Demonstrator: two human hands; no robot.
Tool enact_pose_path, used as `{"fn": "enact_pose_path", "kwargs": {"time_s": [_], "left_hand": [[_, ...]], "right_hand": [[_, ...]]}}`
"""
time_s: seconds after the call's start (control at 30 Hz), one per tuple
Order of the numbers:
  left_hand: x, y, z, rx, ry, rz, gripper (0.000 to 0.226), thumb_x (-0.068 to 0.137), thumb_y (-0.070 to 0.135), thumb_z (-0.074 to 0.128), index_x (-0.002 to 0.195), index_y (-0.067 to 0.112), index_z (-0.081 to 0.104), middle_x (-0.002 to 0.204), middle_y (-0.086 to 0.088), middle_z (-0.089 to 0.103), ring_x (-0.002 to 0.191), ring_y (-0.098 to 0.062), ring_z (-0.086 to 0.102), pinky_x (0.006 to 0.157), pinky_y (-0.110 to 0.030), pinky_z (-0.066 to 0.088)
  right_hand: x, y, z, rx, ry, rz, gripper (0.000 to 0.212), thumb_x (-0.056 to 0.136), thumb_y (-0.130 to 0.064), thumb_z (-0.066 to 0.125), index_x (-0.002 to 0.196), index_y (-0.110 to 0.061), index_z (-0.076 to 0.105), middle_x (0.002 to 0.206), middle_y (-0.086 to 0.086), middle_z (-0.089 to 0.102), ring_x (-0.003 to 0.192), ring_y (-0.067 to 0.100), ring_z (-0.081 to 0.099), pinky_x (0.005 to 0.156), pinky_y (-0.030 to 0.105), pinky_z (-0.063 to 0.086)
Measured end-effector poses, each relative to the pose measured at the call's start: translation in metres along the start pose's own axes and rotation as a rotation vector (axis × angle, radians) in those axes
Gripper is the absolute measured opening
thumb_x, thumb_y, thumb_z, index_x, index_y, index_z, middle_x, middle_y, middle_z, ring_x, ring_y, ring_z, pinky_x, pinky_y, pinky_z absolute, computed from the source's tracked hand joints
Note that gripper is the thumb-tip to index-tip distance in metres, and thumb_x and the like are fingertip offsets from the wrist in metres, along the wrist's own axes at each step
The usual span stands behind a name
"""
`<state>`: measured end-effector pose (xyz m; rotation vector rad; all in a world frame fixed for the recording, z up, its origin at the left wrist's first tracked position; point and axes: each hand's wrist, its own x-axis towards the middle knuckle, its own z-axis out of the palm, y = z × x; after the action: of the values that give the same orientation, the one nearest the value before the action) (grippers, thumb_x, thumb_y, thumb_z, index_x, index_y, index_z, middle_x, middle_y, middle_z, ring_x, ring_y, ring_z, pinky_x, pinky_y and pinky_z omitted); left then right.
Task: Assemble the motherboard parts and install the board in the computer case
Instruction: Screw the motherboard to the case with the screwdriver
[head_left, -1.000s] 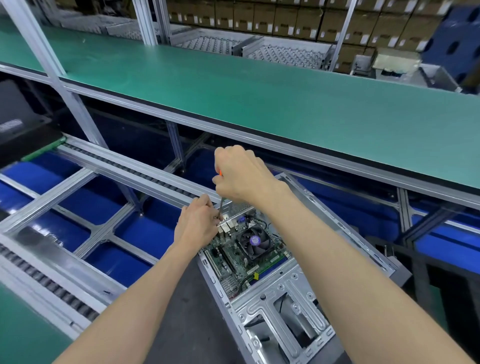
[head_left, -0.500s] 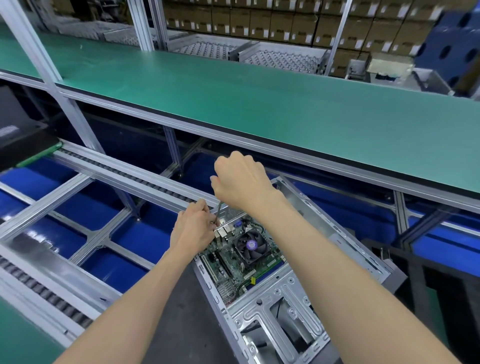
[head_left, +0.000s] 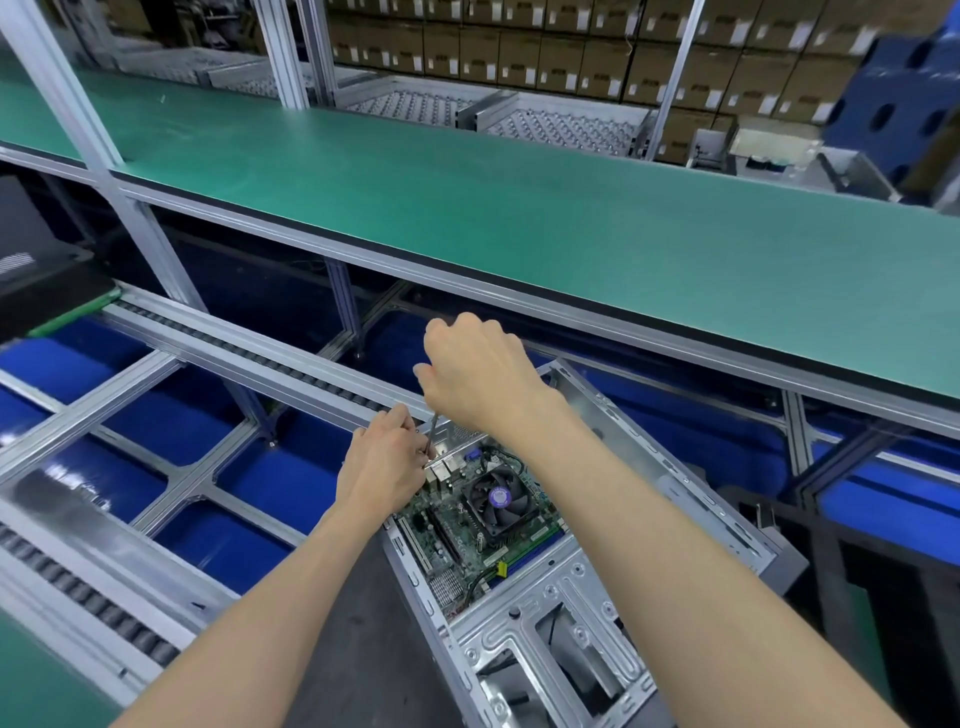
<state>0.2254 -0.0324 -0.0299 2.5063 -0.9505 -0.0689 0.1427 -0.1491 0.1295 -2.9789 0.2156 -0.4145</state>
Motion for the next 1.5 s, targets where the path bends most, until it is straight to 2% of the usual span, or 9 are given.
{"fn": "enact_pose_path", "kwargs": {"time_s": [0.27,0.47,0.67,0.8,0.97,1.17,1.27,1.37,1.5], "left_hand": [[-0.002,0.001,-0.001,0.085,0.009,-0.018,0.020,0.084,0.010,0.063,0.071,0.025,0.067,0.094,0.010,0.048,0.083,-0.018,0.048,0.071,-0.042,0.048],[-0.002,0.001,-0.002,0.124,0.014,0.020,0.017,0.085,0.012,0.064,0.079,0.025,0.073,0.089,0.009,0.038,0.084,-0.018,0.040,0.071,-0.039,0.041],[-0.003,0.005,-0.004,0.118,0.022,0.011,0.020,0.088,0.014,0.063,0.081,0.030,0.074,0.094,0.010,0.042,0.085,-0.016,0.038,0.073,-0.036,0.036],[-0.003,0.003,-0.002,0.091,0.044,-0.030,0.021,0.087,0.013,0.064,0.079,0.029,0.073,0.094,0.011,0.042,0.081,-0.016,0.038,0.069,-0.035,0.037],[-0.002,0.001,-0.001,0.092,0.043,-0.003,0.013,0.085,0.020,0.068,0.076,0.028,0.073,0.085,0.012,0.036,0.080,-0.015,0.034,0.069,-0.034,0.032],[0.000,-0.002,0.000,0.019,0.058,0.007,0.011,0.085,0.034,0.074,0.077,0.028,0.076,0.080,0.015,0.037,0.081,-0.014,0.037,0.070,-0.034,0.032],[0.000,-0.002,0.001,-0.008,0.069,0.003,0.008,0.085,0.033,0.076,0.078,0.029,0.077,0.079,0.014,0.040,0.081,-0.016,0.040,0.068,-0.034,0.033],[-0.001,-0.003,0.001,-0.058,0.095,-0.031,0.007,0.082,0.030,0.078,0.076,0.029,0.077,0.077,0.011,0.044,0.081,-0.020,0.048,0.066,-0.036,0.038],[-0.002,-0.002,-0.001,-0.050,0.073,-0.045,0.013,0.081,0.032,0.079,0.070,0.033,0.073,0.075,0.013,0.045,0.082,-0.020,0.048,0.063,-0.034,0.036]], "right_hand": [[0.003,0.003,-0.005,0.155,-0.145,-0.063,0.030,0.079,-0.015,0.063,0.107,-0.012,0.055,0.105,0.005,0.055,0.090,0.029,0.054,0.075,0.043,0.049],[-0.001,0.003,0.005,0.056,0.030,0.041,0.022,0.094,-0.023,0.056,0.082,-0.015,0.040,0.072,-0.004,0.026,0.074,0.030,0.039,0.062,0.037,0.028],[-0.005,0.003,-0.005,-0.070,0.019,0.007,0.029,0.092,-0.041,0.058,0.091,-0.016,0.044,0.088,0.002,0.043,0.077,0.028,0.040,0.065,0.039,0.032],[-0.002,0.005,-0.009,0.145,-0.136,-0.077,0.028,0.080,-0.020,0.064,0.105,-0.013,0.053,0.103,0.004,0.057,0.084,0.028,0.052,0.067,0.038,0.043],[0.000,-0.001,0.002,0.076,0.009,0.011,0.020,0.093,-0.020,0.056,0.084,-0.013,0.039,0.073,-0.002,0.031,0.073,0.029,0.041,0.057,0.035,0.028],[-0.001,0.003,0.001,0.028,0.018,0.021,0.027,0.095,-0.038,0.057,0.098,-0.012,0.048,0.084,0.002,0.036,0.076,0.030,0.038,0.064,0.038,0.031],[-0.002,0.006,0.000,0.085,-0.013,-0.039,0.022,0.087,-0.023,0.062,0.092,-0.014,0.042,0.082,0.002,0.042,0.077,0.031,0.049,0.055,0.033,0.032],[0.000,0.003,0.004,0.113,-0.039,-0.077,0.020,0.087,-0.017,0.062,0.093,-0.015,0.044,0.093,0.005,0.052,0.083,0.032,0.053,0.067,0.040,0.046],[0.002,0.000,0.008,0.088,0.019,-0.040,0.024,0.091,-0.023,0.063,0.092,-0.015,0.041,0.080,0.001,0.040,0.076,0.032,0.047,0.062,0.037,0.036]]}}
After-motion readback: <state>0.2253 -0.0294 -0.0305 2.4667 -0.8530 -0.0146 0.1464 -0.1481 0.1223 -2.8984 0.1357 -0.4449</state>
